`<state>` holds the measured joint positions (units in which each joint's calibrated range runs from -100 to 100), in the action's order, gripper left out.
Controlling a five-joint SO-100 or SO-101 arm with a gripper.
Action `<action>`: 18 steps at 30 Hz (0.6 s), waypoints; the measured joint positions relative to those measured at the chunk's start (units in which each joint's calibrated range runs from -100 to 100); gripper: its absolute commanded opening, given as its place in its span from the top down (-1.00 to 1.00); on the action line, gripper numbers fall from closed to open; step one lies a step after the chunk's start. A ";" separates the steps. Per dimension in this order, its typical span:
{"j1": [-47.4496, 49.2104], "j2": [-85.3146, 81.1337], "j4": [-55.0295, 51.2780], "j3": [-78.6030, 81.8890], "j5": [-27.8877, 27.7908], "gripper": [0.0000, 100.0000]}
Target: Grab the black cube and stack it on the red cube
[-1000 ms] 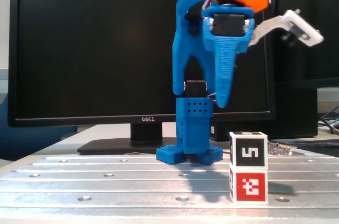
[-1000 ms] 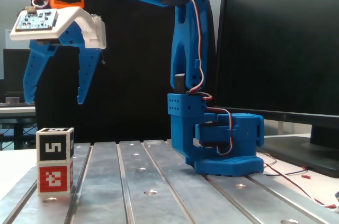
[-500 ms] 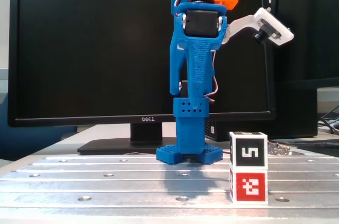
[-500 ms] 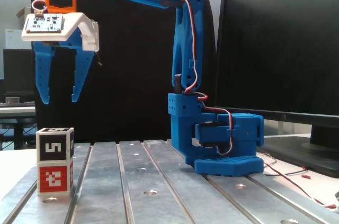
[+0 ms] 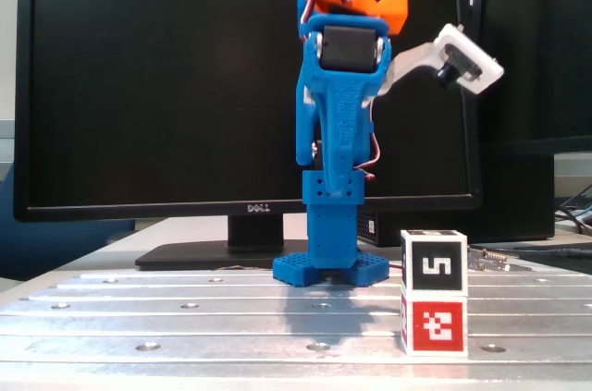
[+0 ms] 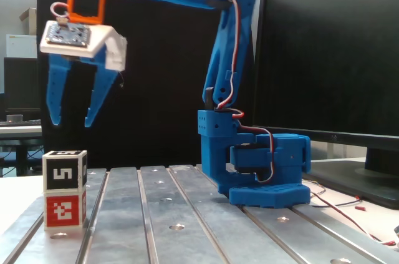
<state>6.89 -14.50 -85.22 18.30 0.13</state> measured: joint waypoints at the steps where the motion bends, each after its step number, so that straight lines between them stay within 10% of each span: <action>1: 0.00 -1.78 1.55 2.54 0.00 0.82; 18: -0.22 -31.54 23.89 40.67 -0.10 0.98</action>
<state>6.67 -46.05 -61.32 58.97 0.03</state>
